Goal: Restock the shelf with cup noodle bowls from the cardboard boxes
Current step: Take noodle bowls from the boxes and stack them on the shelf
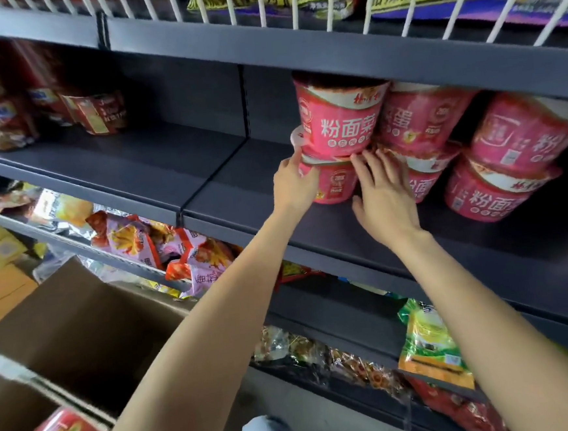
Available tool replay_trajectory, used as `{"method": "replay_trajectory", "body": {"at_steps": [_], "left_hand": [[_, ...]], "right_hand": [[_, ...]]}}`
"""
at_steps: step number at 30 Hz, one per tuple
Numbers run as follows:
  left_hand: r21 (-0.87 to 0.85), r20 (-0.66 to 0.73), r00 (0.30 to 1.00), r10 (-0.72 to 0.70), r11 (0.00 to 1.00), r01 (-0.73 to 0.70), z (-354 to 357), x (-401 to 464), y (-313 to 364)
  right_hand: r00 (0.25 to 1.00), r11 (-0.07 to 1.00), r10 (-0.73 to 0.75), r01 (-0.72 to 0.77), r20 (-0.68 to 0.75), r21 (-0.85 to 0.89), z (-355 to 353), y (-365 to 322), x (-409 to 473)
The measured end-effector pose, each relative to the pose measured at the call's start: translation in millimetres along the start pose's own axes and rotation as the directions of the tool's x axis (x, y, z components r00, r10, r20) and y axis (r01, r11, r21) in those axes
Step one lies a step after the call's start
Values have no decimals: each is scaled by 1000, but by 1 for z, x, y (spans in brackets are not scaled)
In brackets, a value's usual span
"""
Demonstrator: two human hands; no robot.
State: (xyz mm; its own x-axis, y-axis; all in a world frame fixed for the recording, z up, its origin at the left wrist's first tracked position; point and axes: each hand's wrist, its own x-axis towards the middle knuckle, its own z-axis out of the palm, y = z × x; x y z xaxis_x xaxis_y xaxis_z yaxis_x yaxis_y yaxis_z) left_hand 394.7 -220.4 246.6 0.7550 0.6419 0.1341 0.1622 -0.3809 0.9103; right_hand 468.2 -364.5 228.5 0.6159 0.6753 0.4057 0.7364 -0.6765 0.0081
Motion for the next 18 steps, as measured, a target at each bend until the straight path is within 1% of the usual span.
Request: {"method": "replay_trajectory", "body": {"at_steps": [4,6,9,11,13,15,18], "left_hand": [[29,29,998,61,998,-62,3,8,-1],[29,53,996,77,996,-79,5,10,-3],[0,96,993,61,998,-61,7,17,-3],[-10,149,988,44,999,-43,6,26,2],[-4,206,977,48,999,-48,2,30,7],[17,205,977,51,998,-55,-4,29,6],[20,136,990,34,999,-38,-25,15,-5]], "right_hand": [[997,999,36,-37,-71,-14,5,11,9],[996,997,71,-70,-48,10,5,14,14],[993,993,117,-118,18,21,4,17,21],[989,990,137,-137,64,7,2,15,26],[987,990,139,-141,78,15,0,9,25],[991,989,133,-133,2,65,-2,-1,19],[982,986,85,-59,-167,155,-3,-26,7]]}}
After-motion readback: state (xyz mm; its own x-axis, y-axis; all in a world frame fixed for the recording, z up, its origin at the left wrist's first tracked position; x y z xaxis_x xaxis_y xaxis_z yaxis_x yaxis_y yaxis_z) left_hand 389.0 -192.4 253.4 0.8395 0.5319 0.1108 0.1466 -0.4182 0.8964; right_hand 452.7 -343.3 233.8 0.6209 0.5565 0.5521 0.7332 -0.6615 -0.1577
